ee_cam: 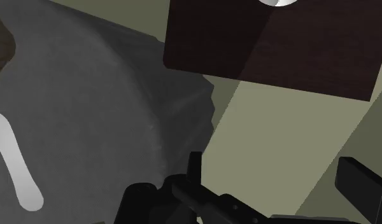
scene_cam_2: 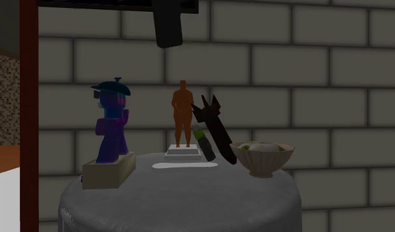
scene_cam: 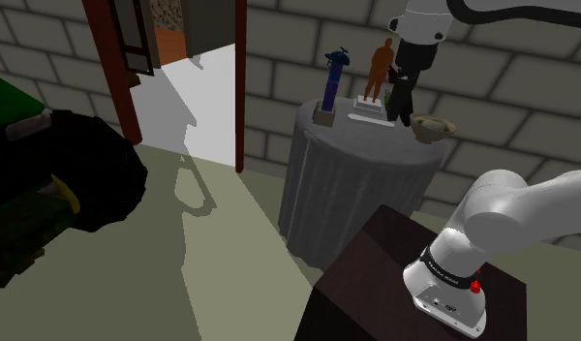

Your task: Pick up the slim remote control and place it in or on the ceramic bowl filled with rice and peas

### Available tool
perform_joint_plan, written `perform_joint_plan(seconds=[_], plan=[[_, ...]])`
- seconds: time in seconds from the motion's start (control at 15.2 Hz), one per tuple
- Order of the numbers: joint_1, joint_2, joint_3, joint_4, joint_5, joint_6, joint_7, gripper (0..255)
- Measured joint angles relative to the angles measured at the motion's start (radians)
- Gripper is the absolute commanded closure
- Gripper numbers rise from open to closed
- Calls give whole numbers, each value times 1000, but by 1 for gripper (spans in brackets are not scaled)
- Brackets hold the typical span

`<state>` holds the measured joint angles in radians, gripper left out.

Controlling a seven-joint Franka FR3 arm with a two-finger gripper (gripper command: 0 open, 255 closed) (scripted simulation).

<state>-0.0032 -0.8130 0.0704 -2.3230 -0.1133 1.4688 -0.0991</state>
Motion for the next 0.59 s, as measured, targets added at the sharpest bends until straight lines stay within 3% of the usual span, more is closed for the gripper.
perform_joint_plan(seconds=[0.2, 0.59], plan=[[-5, 7, -31, -9, -18, 21, -33, 0], [-30, 66, -175, -29, -93, 127, -192, 0]])
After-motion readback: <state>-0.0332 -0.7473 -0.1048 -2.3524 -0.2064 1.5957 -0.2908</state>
